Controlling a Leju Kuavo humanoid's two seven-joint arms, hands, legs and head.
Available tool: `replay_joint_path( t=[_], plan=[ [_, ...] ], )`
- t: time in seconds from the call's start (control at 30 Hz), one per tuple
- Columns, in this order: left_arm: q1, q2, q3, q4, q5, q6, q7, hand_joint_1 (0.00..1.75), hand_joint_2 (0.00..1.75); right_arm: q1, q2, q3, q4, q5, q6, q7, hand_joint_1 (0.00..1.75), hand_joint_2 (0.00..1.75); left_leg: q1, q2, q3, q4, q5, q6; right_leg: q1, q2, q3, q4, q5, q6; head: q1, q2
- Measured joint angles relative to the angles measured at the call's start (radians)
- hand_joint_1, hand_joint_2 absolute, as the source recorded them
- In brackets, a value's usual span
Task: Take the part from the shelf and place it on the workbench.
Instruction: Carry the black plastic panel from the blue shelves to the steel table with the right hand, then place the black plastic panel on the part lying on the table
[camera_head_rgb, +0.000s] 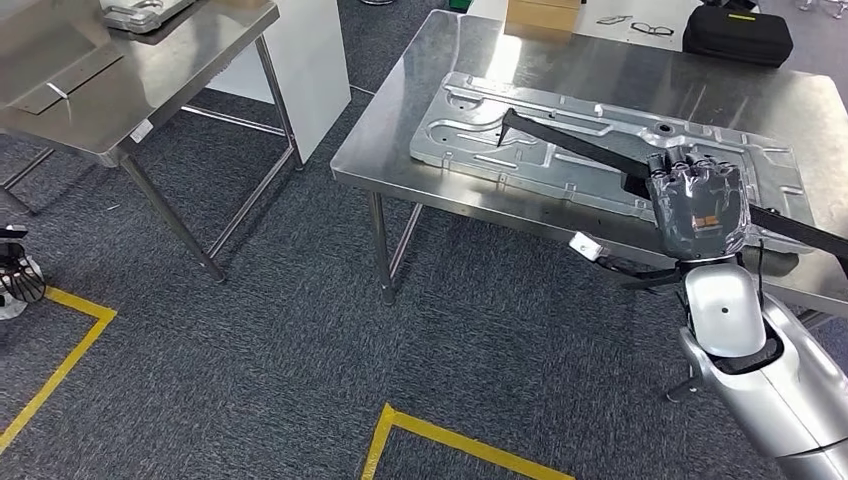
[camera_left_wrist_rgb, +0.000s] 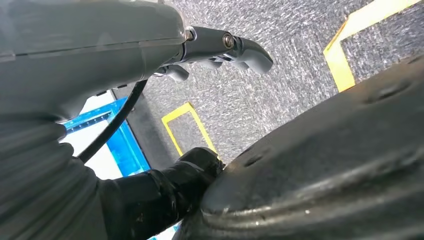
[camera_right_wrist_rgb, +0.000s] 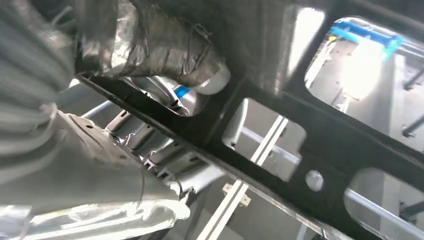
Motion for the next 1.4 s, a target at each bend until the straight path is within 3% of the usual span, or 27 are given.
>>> replay_joint_path(
  t=[0.03,0.07,0.1,0.17,0.2,0.37,0.43,0.5,0.53,0.57,0.63,0.7,0.77,0.83,0.9,0.97,1.03,1.07,1.1,1.13,1.2,1.23,1.33,1.4],
  plan=[
    [0.0,0.0,0.0,0.0,0.0,-0.001,0.0,0.0,1.75,0.004,-0.001,-0.001,0.001,0.0,0.0,-0.005,1.75,1.75,0.001,-0.003,0.001,0.004,-0.005,-0.002,-0.001,0.001,-0.018,0.014,0.012,0.002,0.0,0.0],
    [0.0,0.0,0.0,0.0,0.0,-0.002,0.0,0.0,1.75,0.006,-0.002,-0.002,0.001,0.0,0.0,-0.011,1.75,1.75,0.002,-0.006,0.001,0.011,-0.011,-0.006,-0.003,0.001,-0.017,-0.01,0.041,0.003,0.0,0.0],
    [0.0,0.0,0.0,0.0,0.0,-0.004,0.0,0.0,1.75,0.007,-0.002,-0.004,0.002,0.0,0.0,-0.014,1.75,1.75,0.005,-0.008,0.002,0.02,-0.019,-0.011,-0.006,0.001,0.002,-0.064,0.082,0.006,0.0,0.0],
    [0.0,0.002,0.0,0.0,0.0,-0.006,0.0,0.0,1.75,0.007,-0.002,-0.008,0.004,0.0,0.0,-0.019,1.75,1.75,0.005,-0.014,-0.002,0.043,-0.036,-0.025,-0.007,0.004,0.041,-0.162,0.127,0.005,0.0,0.0],
    [0.0,0.003,0.0,0.0,0.001,-0.006,0.0,0.0,1.75,0.008,-0.002,-0.009,0.005,0.0,0.0,-0.02,1.75,1.75,0.004,-0.016,-0.004,0.051,-0.042,-0.032,-0.006,0.006,0.052,-0.186,0.13,0.0,-0.001,0.0],
    [0.001,0.006,-0.001,0.0,0.001,-0.008,0.0,0.0,1.75,0.011,-0.002,-0.012,0.007,0.0,-0.001,-0.021,1.75,1.75,0.005,-0.012,-0.016,0.083,-0.066,-0.054,-0.003,0.005,0.066,-0.194,0.117,-0.039,-0.002,0.0],
    [0.0,0.007,-0.001,0.0,0.001,-0.008,0.0,0.0,1.75,0.01,-0.002,-0.014,0.007,0.0,-0.001,-0.019,1.75,1.75,0.007,-0.005,-0.066,0.184,-0.111,-0.062,-0.002,0.002,0.076,-0.196,0.111,-0.051,-0.002,0.0],
    [0.0,0.007,-0.001,0.0,0.001,-0.008,-0.003,0.0,1.75,0.011,-0.002,-0.014,0.009,0.0,-0.001,-0.018,1.75,1.75,0.007,-0.004,-0.14,0.309,-0.152,-0.064,0.003,0.0,0.084,-0.196,0.103,-0.056,-0.002,0.0],
    [0.0,0.007,-0.001,0.0,0.001,-0.009,-0.004,0.0,1.75,0.012,-0.002,-0.014,0.01,0.0,-0.001,-0.017,1.75,1.75,0.007,-0.004,-0.162,0.336,-0.147,-0.061,0.006,0.0,0.089,-0.196,0.097,-0.057,-0.002,0.0],
    [0.0,0.007,-0.001,0.0,0.001,-0.009,-0.005,0.0,1.75,0.012,-0.002,-0.014,0.012,0.0,-0.001,-0.015,1.75,1.75,0.006,-0.004,-0.164,0.324,-0.121,-0.057,0.009,0.0,0.098,-0.196,0.091,-0.058,-0.002,0.0],
    [0.0,0.007,-0.001,0.0,0.001,-0.01,-0.006,0.0,1.75,0.011,-0.002,-0.014,0.014,0.0,-0.001,-0.011,1.75,1.75,0.001,-0.004,-0.118,0.206,-0.035,-0.039,0.012,0.0,0.118,-0.198,0.077,-0.057,-0.002,0.0],
    [0.003,0.01,-0.001,0.0,0.001,-0.01,-0.005,0.0,1.75,0.008,-0.002,-0.014,0.015,0.0,-0.001,-0.006,1.75,1.75,-0.009,-0.003,-0.07,0.104,0.008,-0.022,0.013,0.002,0.132,-0.203,0.066,-0.052,-0.001,0.0],
    [0.003,0.012,-0.001,0.0,0.0,-0.009,-0.005,0.0,1.75,0.005,-0.002,-0.014,0.017,0.0,-0.002,-0.004,1.75,1.75,-0.016,-0.003,-0.053,0.071,-0.003,-0.014,0.012,0.001,0.135,-0.212,0.065,-0.042,-0.001,0.0],
    [0.002,0.012,-0.002,0.0,0.0,-0.009,-0.006,0.0,1.75,0.005,-0.001,-0.014,0.017,0.0,-0.002,-0.003,1.75,1.75,-0.012,-0.003,-0.036,0.041,-0.009,-0.01,0.013,-0.001,0.14,-0.221,0.062,-0.032,-0.001,0.0],
    [0.004,0.011,-0.002,0.0,-0.001,-0.009,-0.006,0.0,1.75,0.002,-0.001,-0.014,0.017,0.0,-0.002,-0.003,1.75,1.75,-0.005,-0.004,-0.011,0.013,-0.009,-0.005,0.014,-0.001,0.128,-0.189,0.043,-0.027,-0.001,0.0],
    [0.005,0.011,-0.002,0.0,-0.001,-0.009,-0.006,0.0,1.75,-0.003,-0.001,-0.014,0.018,0.0,-0.001,-0.002,1.75,1.75,-0.004,-0.005,0.004,0.002,-0.012,0.0,0.013,0.002,0.082,-0.105,0.011,-0.027,-0.001,0.0],
    [0.002,0.009,-0.002,0.0,-0.002,-0.009,-0.006,0.0,1.75,-0.001,-0.001,-0.012,0.021,0.0,0.0,-0.001,1.75,1.75,-0.004,-0.007,0.014,0.003,-0.023,0.002,0.012,0.003,0.009,0.002,-0.018,-0.023,-0.001,0.0],
    [0.002,0.008,-0.002,0.0,-0.002,-0.009,-0.006,0.0,1.75,0.002,-0.001,-0.01,0.023,0.0,0.001,-0.002,1.75,1.75,-0.005,-0.009,0.021,0.005,-0.03,0.002,0.011,0.003,-0.024,0.04,-0.014,-0.02,-0.001,0.0],
    [0.001,0.007,-0.002,0.0,-0.002,-0.009,-0.006,0.0,1.75,0.005,-0.001,-0.008,0.024,0.0,0.002,-0.002,1.75,1.75,-0.005,-0.011,0.031,0.008,-0.04,0.001,0.01,0.002,-0.041,0.041,0.012,-0.017,-0.001,0.0],
    [0.002,0.006,-0.003,0.0,-0.002,-0.009,-0.006,0.0,1.75,0.006,-0.001,-0.007,0.026,0.0,0.003,-0.002,1.75,1.75,-0.005,-0.012,0.042,0.012,-0.051,-0.001,0.009,0.002,-0.038,0.005,0.059,-0.016,-0.001,0.0],
    [0.004,0.006,-0.004,0.0,-0.002,-0.009,-0.006,0.0,1.75,0.005,-0.001,-0.004,0.029,0.0,0.005,0.001,1.75,1.75,-0.005,-0.015,0.059,0.023,-0.076,-0.009,0.009,0.001,-0.002,-0.112,0.151,-0.017,0.0,0.0],
    [0.004,0.006,-0.005,0.0,-0.002,-0.009,-0.006,0.0,1.75,0.002,-0.001,-0.003,0.03,0.0,0.005,0.003,1.75,1.75,-0.006,-0.016,0.061,0.03,-0.085,-0.014,0.01,0.001,0.016,-0.159,0.168,-0.02,0.0,0.0],
    [0.0,0.006,-0.007,0.0,-0.002,-0.01,-0.006,0.0,1.75,0.0,0.001,0.004,0.035,0.0,0.006,0.012,1.75,1.75,-0.008,-0.017,0.056,0.036,-0.098,-0.029,0.016,0.004,0.035,-0.199,0.148,-0.038,0.0,0.0],
    [-0.001,0.007,-0.008,0.0,-0.002,-0.01,-0.006,0.0,1.75,0.001,0.003,0.006,0.036,0.0,0.006,0.014,1.75,1.75,-0.008,-0.014,0.056,0.046,-0.111,-0.039,0.01,0.005,0.047,-0.206,0.141,-0.051,0.001,0.0]
  ],
)
